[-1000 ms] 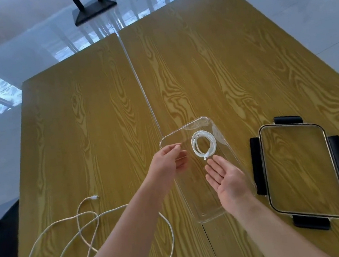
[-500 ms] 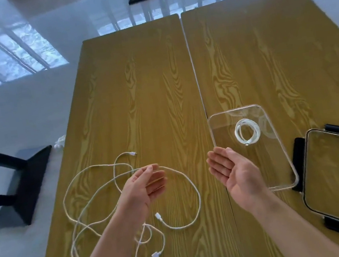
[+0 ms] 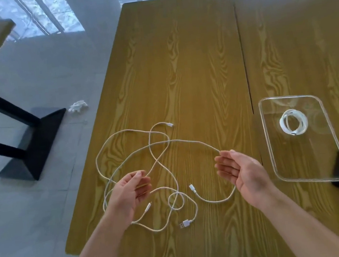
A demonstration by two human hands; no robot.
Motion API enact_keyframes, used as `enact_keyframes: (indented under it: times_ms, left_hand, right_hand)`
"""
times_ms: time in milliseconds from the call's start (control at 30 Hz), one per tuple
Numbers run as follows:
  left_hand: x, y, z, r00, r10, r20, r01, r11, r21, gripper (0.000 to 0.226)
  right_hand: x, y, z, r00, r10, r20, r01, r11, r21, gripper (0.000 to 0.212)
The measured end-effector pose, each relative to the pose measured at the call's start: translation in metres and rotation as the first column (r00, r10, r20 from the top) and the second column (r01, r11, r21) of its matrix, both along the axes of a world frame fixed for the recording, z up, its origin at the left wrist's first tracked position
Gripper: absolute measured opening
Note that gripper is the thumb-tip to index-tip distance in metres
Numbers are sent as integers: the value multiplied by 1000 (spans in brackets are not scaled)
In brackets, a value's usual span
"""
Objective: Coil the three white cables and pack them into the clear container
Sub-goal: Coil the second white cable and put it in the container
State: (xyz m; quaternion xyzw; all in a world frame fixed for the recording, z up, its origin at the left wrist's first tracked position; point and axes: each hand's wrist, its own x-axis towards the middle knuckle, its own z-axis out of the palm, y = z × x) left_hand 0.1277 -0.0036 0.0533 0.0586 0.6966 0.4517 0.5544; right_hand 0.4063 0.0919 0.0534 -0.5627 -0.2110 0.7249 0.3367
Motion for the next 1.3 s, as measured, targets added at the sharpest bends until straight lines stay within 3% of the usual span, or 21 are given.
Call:
enact_keyframes:
  times_ms: [300,467,567,633,833,933,1167,1300]
  left_hand:
    - [-46,-37,-25,997,-49,-65,45,997,-59,16]
    - [-64,-56,-41,971,-165,-175,146,983,-116,14]
    - [-65,-63,-51,945,-245,-217,218,966,-142,11]
    - [-61,-65,-57,918,-308,-248,279,949,-146,9]
    - [-45,-57,-64,815,-473,-334,459,880,-124,7]
    - [-38,-49,-63,758,-530,-379,530,840,-115,7]
    - [-29,-29,-58,662,-581,-473,628,775,-71,5]
    - [-23,-20,-50,561,-611,-558,708,704,-58,9]
  right_hand:
    - [-42,-23,-17,976,148,163,-144,989,-38,26]
    - [-55,-31,-34,869,314,382,-320,946,-48,18]
    - [-56,-37,-43,761,403,509,-434,898,-63,16]
    - [-53,-42,-49,636,454,624,-539,840,-63,15]
    - [-44,-55,-61,44,427,903,-850,491,-190,15]
    - [-43,-54,-64,-143,384,912,-878,377,-296,9]
    - [-44,-48,-65,-259,379,888,-904,230,-362,15]
    - [-42,-50,-59,-236,390,890,-915,220,-339,16]
